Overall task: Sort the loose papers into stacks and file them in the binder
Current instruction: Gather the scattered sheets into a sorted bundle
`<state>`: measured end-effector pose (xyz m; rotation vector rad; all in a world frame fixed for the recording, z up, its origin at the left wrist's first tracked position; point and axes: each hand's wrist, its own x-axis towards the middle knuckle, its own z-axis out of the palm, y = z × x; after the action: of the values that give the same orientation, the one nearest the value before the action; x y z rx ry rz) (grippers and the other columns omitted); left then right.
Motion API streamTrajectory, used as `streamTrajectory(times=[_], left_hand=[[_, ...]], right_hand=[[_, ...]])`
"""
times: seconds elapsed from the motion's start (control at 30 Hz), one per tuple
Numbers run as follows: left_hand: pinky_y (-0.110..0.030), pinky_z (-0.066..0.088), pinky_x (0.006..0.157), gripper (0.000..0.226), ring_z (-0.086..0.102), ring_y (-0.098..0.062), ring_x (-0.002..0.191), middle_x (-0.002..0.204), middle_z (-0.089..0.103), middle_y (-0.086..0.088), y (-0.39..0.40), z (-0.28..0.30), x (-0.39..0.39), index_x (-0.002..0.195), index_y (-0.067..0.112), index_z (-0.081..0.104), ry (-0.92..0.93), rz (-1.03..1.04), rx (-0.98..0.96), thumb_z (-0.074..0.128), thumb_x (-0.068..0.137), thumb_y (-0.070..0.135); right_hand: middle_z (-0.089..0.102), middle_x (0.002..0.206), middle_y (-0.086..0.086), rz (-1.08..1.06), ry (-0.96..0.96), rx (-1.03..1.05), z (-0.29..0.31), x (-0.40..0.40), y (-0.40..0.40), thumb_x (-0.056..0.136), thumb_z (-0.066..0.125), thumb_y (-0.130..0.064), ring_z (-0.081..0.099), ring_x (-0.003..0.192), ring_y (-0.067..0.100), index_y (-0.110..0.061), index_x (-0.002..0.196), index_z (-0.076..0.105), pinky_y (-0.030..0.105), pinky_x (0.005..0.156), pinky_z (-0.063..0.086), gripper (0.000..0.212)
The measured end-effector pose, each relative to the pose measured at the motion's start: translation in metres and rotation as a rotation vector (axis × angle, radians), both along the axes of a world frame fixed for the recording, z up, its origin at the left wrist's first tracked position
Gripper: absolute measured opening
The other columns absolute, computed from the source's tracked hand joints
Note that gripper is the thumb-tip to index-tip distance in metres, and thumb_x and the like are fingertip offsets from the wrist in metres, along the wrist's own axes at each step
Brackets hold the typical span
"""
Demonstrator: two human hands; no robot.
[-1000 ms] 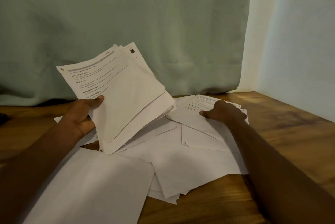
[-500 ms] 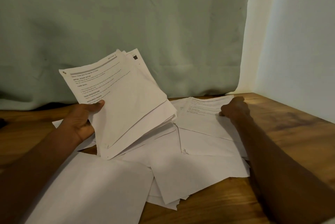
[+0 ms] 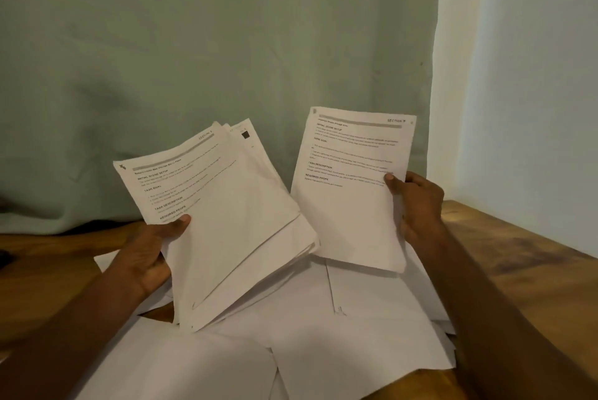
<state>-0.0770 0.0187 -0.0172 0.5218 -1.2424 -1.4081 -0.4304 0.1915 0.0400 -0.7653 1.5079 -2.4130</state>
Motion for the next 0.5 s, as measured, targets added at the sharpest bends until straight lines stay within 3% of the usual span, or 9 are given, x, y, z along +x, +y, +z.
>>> streamTrajectory(times=[0.07, 0.13, 0.2, 0.3, 0.43, 0.5], left_hand=[[-0.017, 0.059, 0.063, 0.034, 0.068, -0.010, 0.085, 0.100, 0.072, 0.002, 0.003, 0.004, -0.001, 0.110, 0.022, 0.062, -0.007, 0.019, -0.012, 0.046, 0.101, -0.006], [-0.020, 0.060, 0.071, 0.033, 0.069, -0.009, 0.083, 0.094, 0.074, 0.005, 0.001, 0.004, -0.001, 0.107, 0.023, 0.062, -0.007, 0.025, -0.020, 0.047, 0.100, -0.006], [-0.034, 0.056, 0.090, 0.033, 0.064, -0.015, 0.094, 0.105, 0.068, 0.000, -0.002, 0.004, 0.001, 0.109, 0.023, 0.061, -0.025, 0.022, -0.023, 0.047, 0.101, -0.006], [-0.040, 0.047, 0.098, 0.032, 0.060, -0.021, 0.104, 0.113, 0.064, -0.002, -0.008, 0.005, 0.005, 0.113, 0.023, 0.061, -0.016, -0.001, -0.014, 0.047, 0.102, -0.004], [-0.043, 0.045, 0.098, 0.030, 0.055, -0.025, 0.107, 0.109, 0.062, -0.003, -0.017, 0.008, 0.011, 0.107, 0.022, 0.061, -0.031, 0.012, -0.007, 0.044, 0.103, -0.003], [-0.041, 0.047, 0.094, 0.029, 0.057, -0.023, 0.104, 0.108, 0.064, -0.002, -0.021, 0.009, 0.015, 0.107, 0.023, 0.062, -0.004, 0.022, 0.010, 0.046, 0.103, -0.001]], right_hand=[[0.076, 0.088, -0.002, 0.035, -0.032, -0.010, 0.000, 0.001, -0.001, 0.085, 0.080, -0.003, 0.074, 0.072, 0.014, -0.013, 0.090, 0.075, 0.027, 0.068, 0.062, 0.012], [0.077, 0.088, -0.002, 0.058, -0.041, -0.018, 0.001, 0.003, -0.001, 0.084, 0.081, -0.004, 0.075, 0.072, 0.015, -0.016, 0.086, 0.075, 0.028, 0.067, 0.062, 0.014], [0.079, 0.087, -0.001, 0.086, -0.047, -0.027, 0.001, 0.003, -0.002, 0.083, 0.081, -0.003, 0.076, 0.073, 0.016, -0.016, 0.087, 0.075, 0.030, 0.067, 0.062, 0.014], [0.078, 0.083, -0.002, 0.111, -0.060, -0.048, 0.003, 0.008, -0.003, 0.084, 0.080, -0.002, 0.075, 0.068, 0.014, -0.013, 0.089, 0.074, 0.028, 0.062, 0.062, 0.013], [0.076, 0.097, 0.005, 0.128, -0.163, 0.039, -0.002, 0.013, -0.019, 0.085, 0.081, -0.009, 0.073, 0.086, 0.026, -0.013, 0.094, 0.072, 0.040, 0.079, 0.061, 0.013], [0.076, 0.104, 0.009, 0.209, -0.253, 0.111, -0.009, 0.024, -0.029, 0.083, 0.082, -0.009, 0.073, 0.092, 0.031, -0.010, 0.103, 0.073, 0.045, 0.079, 0.061, 0.022]])
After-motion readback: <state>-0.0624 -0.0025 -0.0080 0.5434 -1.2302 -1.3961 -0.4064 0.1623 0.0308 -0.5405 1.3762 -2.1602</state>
